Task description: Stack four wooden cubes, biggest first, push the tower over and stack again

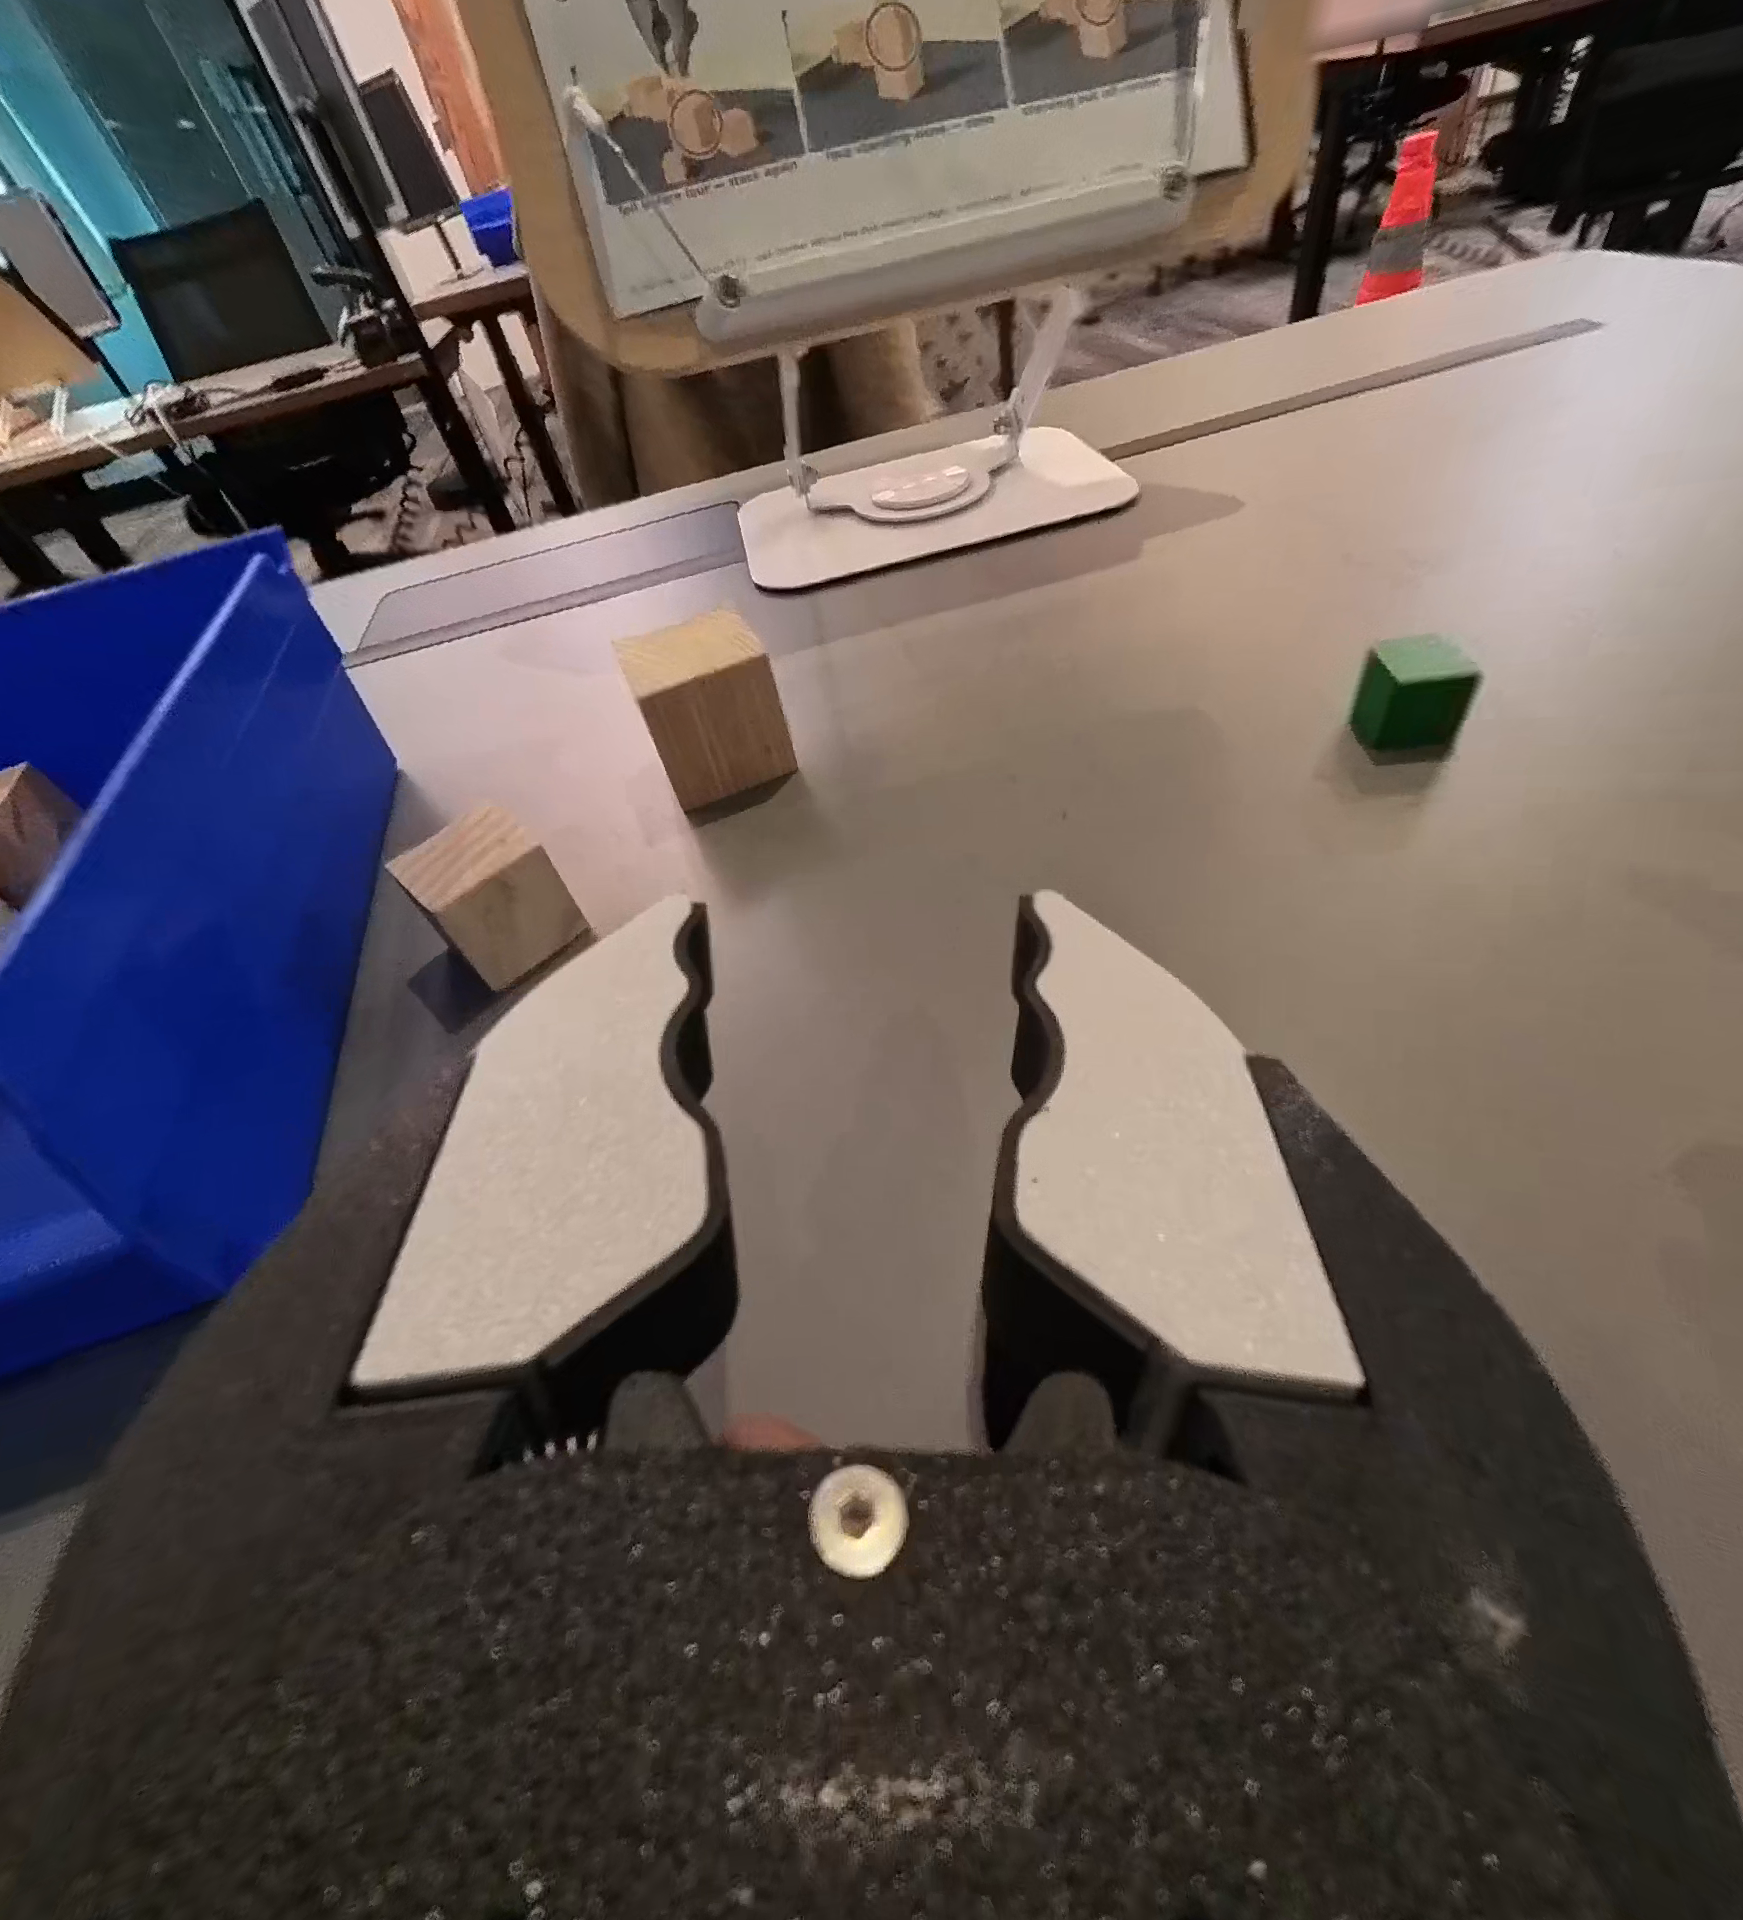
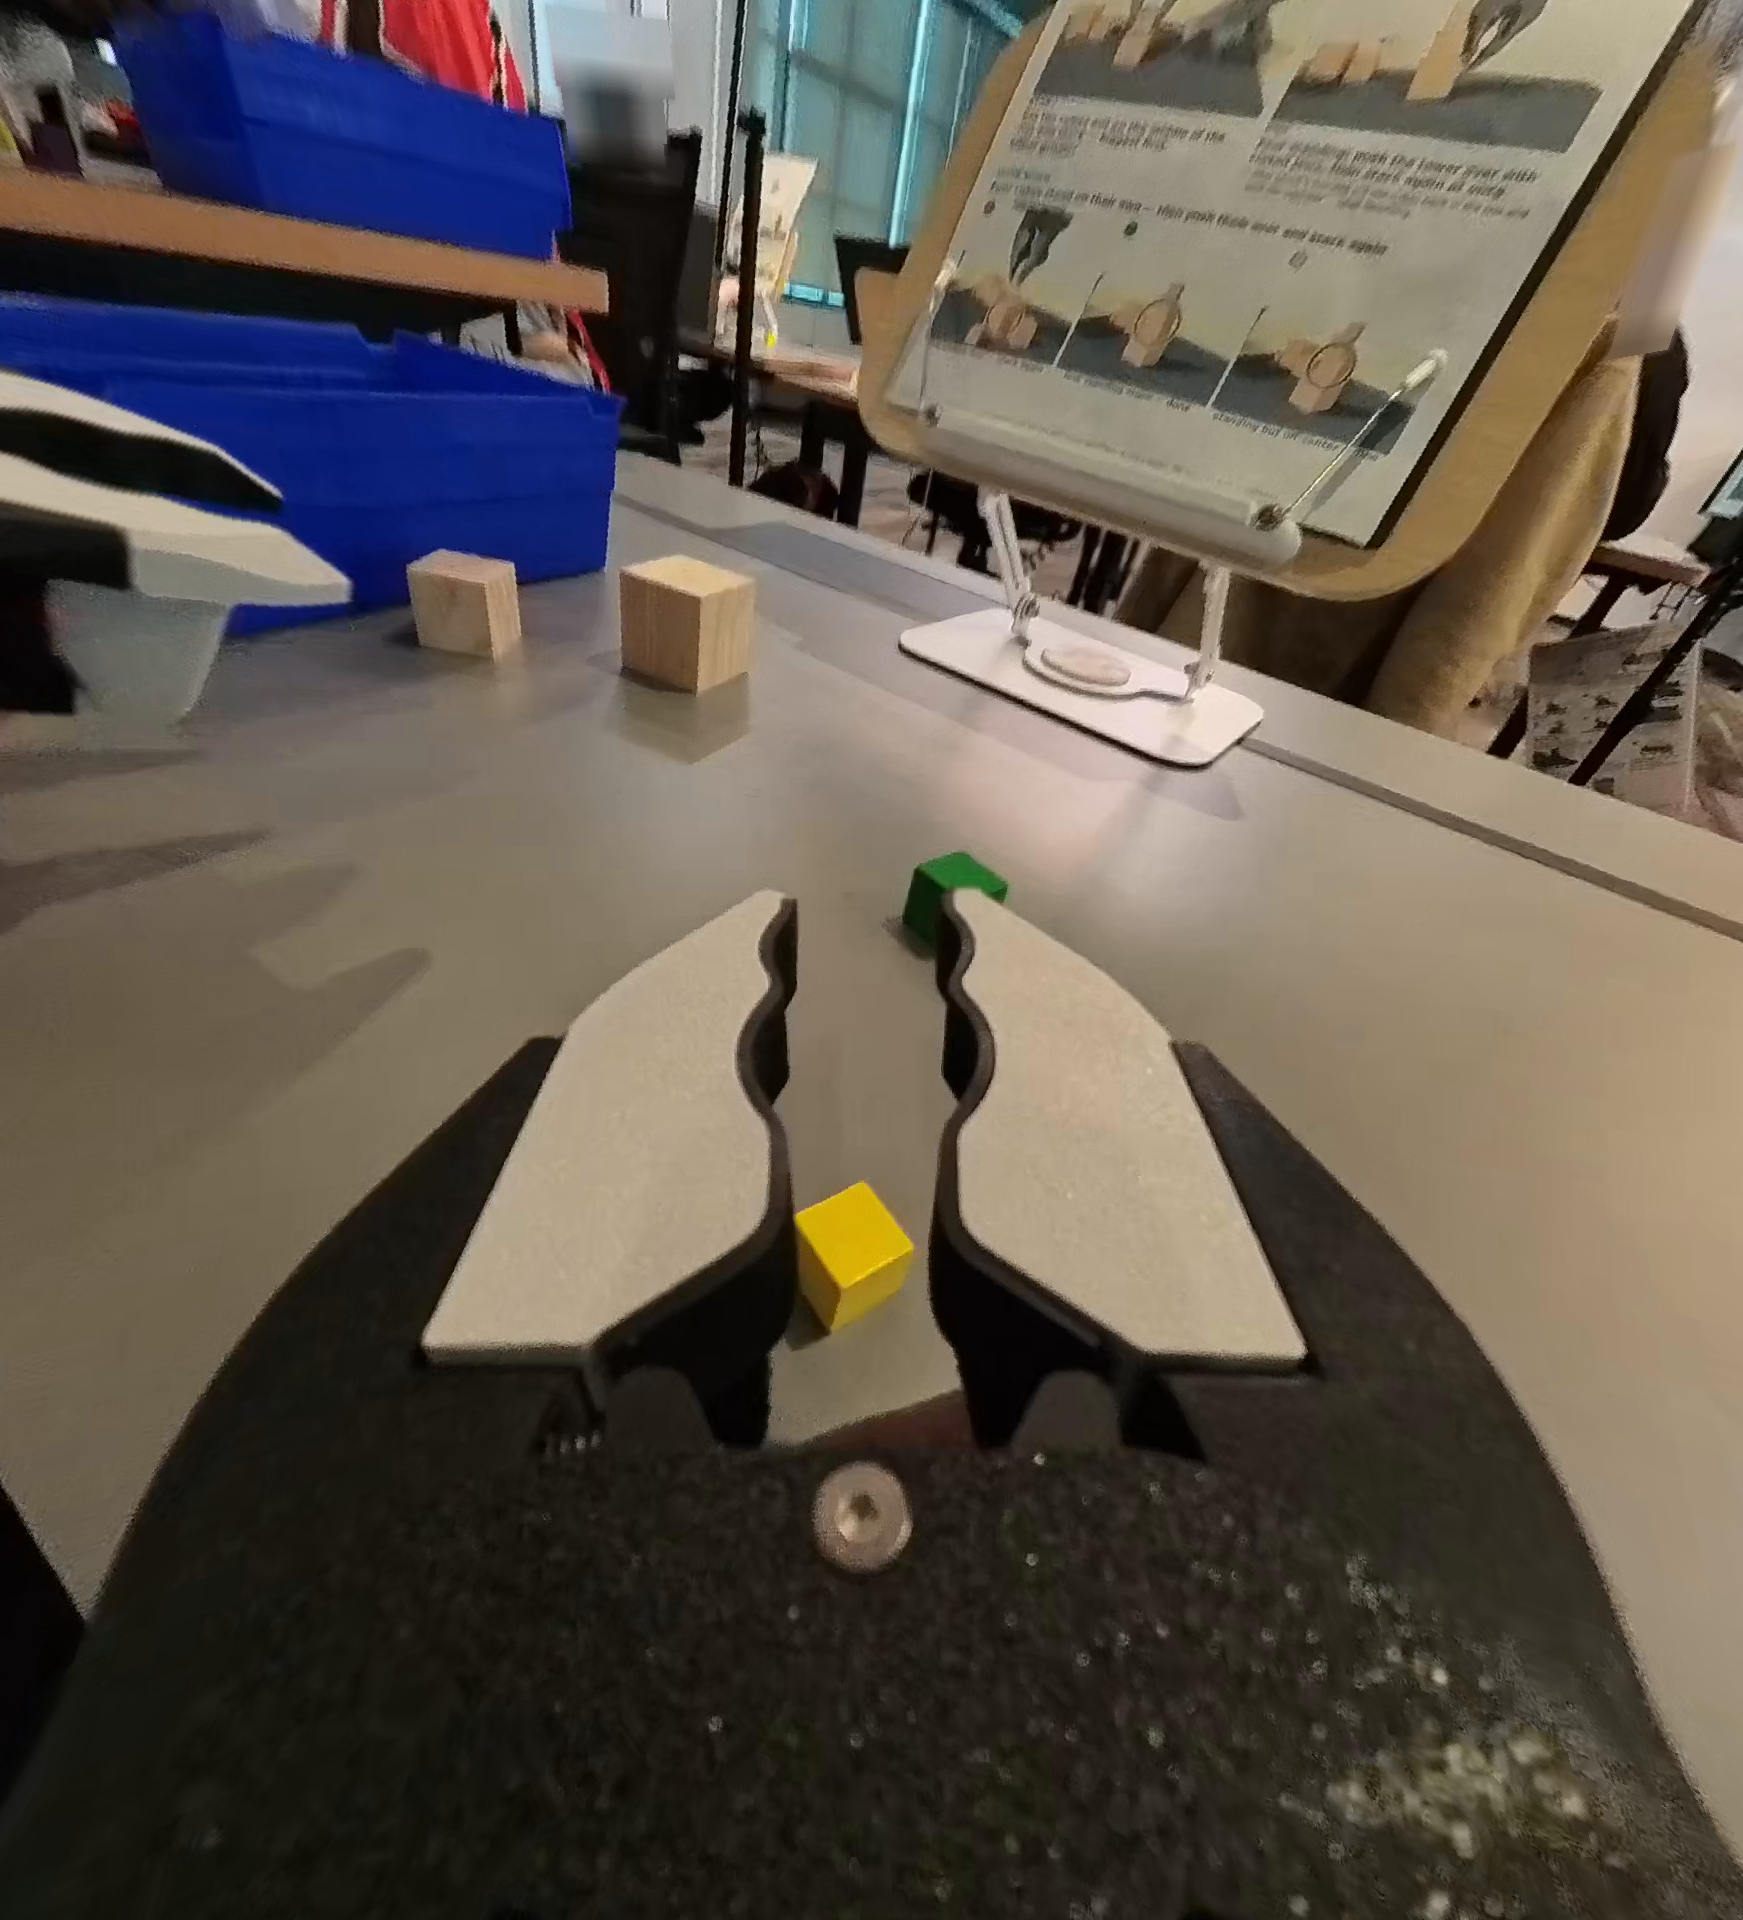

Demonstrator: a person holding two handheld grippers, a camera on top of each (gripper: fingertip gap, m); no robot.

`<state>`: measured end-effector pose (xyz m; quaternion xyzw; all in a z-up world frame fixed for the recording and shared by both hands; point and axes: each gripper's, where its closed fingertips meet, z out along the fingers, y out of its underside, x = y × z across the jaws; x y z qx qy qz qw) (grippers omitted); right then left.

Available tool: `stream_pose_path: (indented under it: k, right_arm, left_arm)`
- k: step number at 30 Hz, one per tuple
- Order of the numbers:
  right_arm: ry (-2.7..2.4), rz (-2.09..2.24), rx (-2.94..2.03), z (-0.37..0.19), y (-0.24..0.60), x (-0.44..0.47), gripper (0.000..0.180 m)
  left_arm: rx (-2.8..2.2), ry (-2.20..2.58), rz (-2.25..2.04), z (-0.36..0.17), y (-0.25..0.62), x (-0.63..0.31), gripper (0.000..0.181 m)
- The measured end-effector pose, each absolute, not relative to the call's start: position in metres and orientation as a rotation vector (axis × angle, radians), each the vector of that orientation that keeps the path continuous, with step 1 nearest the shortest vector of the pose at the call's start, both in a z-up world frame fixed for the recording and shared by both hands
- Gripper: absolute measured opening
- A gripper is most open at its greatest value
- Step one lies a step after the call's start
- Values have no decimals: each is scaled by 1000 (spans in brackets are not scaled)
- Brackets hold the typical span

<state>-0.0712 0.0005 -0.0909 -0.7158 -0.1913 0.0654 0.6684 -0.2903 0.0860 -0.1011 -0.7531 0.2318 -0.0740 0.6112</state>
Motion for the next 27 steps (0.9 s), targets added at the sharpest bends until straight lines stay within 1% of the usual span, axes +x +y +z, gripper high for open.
stream_pose_path:
  k: [2, 5, 8, 11, 15, 20, 21, 22, 23, 27]
  right_arm:
    - [-400, 191, -1561, -83, -4, -67, 25]
    - [-345, 215, -1505, -73, -8, -58, 25]
    - [-323, 187, -1481, -69, -10, -54, 25]
    - [-337, 164, -1472, -62, -13, -54, 23]
    - [-331, 219, -1512, -47, -23, -57, 24]
    - [-332, 228, -1513, -43, -32, -56, 23]
    - [-331, 237, -1518, -45, -32, -56, 23]
    - [-334, 248, -1526, -47, -32, -56, 23]
    - [-336, 248, -1535, -49, -31, -56, 23]
    - [-338, 243, -1541, -50, -31, -52, 23]
  left_arm:
    - [-1797, 522, -130, -87, 109, -292, 56]
    - [-2056, 508, -153, -81, 165, -282, 78]
    - [-2356, 489, -173, -97, 219, -267, 92]
    - [-2518, 417, -72, -111, 260, -268, 89]
    - [-2670, 334, -110, -130, 273, -260, 89]
    - [-2725, 283, -6, -152, 285, -271, 86]
    - [-2753, 273, -25, -160, 284, -272, 84]
    - [-2777, 280, -49, -168, 283, -271, 77]
    - [-2780, 308, -68, -172, 283, -270, 63]
    - [-2741, 563, -103, -164, 283, -260, 61]
